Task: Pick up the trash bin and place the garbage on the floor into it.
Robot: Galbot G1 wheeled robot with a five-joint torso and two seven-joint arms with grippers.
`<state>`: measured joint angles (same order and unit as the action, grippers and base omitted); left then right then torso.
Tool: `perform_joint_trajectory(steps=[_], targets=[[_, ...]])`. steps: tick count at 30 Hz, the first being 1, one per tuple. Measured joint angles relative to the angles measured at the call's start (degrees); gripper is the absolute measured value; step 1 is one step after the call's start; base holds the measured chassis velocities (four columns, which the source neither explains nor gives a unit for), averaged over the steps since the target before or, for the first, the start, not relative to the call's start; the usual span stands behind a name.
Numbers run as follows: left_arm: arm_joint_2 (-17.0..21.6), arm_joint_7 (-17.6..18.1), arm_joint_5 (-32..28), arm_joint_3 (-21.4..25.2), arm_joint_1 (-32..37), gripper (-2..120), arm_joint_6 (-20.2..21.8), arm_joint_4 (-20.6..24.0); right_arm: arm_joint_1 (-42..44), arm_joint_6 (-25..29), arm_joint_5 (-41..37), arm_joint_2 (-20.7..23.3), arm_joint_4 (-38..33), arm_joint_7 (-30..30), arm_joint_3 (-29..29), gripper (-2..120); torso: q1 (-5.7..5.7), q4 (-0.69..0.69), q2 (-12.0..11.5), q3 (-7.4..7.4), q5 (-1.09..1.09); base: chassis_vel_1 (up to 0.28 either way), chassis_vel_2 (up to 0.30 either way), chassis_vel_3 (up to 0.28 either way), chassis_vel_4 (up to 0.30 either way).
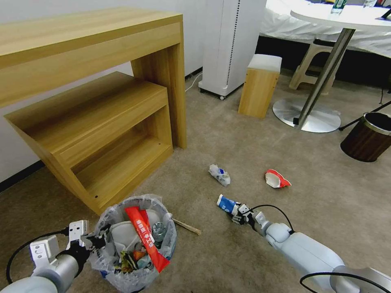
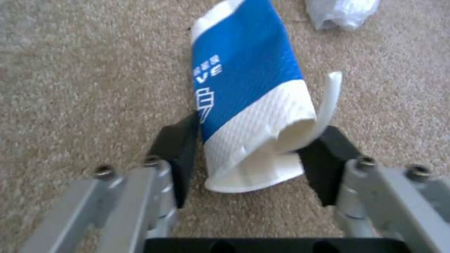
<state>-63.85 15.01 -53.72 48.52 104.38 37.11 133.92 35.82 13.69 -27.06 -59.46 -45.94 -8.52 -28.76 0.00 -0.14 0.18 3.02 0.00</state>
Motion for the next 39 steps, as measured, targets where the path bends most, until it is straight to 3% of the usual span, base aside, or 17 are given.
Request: perform_joint_trajectory(steps=[9,13,15,17,20,26,31,39], targets=[[-0.05,-0.61,0.73,0.04,0.26,1,-0.22,-0.17,0.73,1.67,-0.69,1.62,-2.98,-1.18,1.53,17,0.0,0.0,0.0,0.0,0.0,0.0,0.0,0.0,0.0],[0.22,-0.71,0.92,-0.04,0.0,1,-0.23,-0.59,1.51,3.6,-4.37,4.15,-8.89,-3.99,2.82,5,0.0,0.0,0.0,0.0,0.01,0.0,0.0,0.0,0.0],[0.46,-0.72,0.95,-0.21,-0.46,1,-0.23,-1.1,2.42,5.25,-8.67,6.8,-16.46,-6.37,4.44,0,0.0,-0.01,0.0,0.0,-0.03,0.0,0.0,0.0,0.0],[0.54,-0.73,0.95,-0.24,-0.54,1,-0.23,-1.25,2.64,5.41,-9.94,7.39,-18.6,-6.6,4.78,0,0.0,-0.01,0.0,0.0,-0.01,0.0,0.0,0.0,0.0],[1.02,-0.75,1.1,-0.33,-0.85,1,-0.24,-2.41,3.56,4.7,-16.38,12.38,-33.86,-7.54,7.27,0,0.0,0.01,0.0,-0.01,-0.03,0.0,0.0,0.0,0.0],[1.18,-0.76,1.34,-0.59,-1.15,1,-0.24,-2.64,1.5,3.67,-20.97,16.84,-46.09,-8.25,7.24,0,0.0,-0.01,0.01,-0.01,-0.02,0.0,0.0,0.0,0.0],[1.26,-0.74,1.43,-0.56,-0.73,1,-0.19,-2.05,-4.05,2.74,-27.34,18.81,-56.6,-9.66,2.7,0,0.0,0.01,0.0,-0.01,-0.02,0.0,0.0,0.0,0.0],[1.05,-0.57,1.42,-0.19,-0.2,1,-0.12,-0.98,-13.63,2.82,-34.26,17.1,-63.93,-12.91,-7.53,0,0.0,0.01,0.0,0.0,-0.01,0.0,0.0,0.0,0.0]])
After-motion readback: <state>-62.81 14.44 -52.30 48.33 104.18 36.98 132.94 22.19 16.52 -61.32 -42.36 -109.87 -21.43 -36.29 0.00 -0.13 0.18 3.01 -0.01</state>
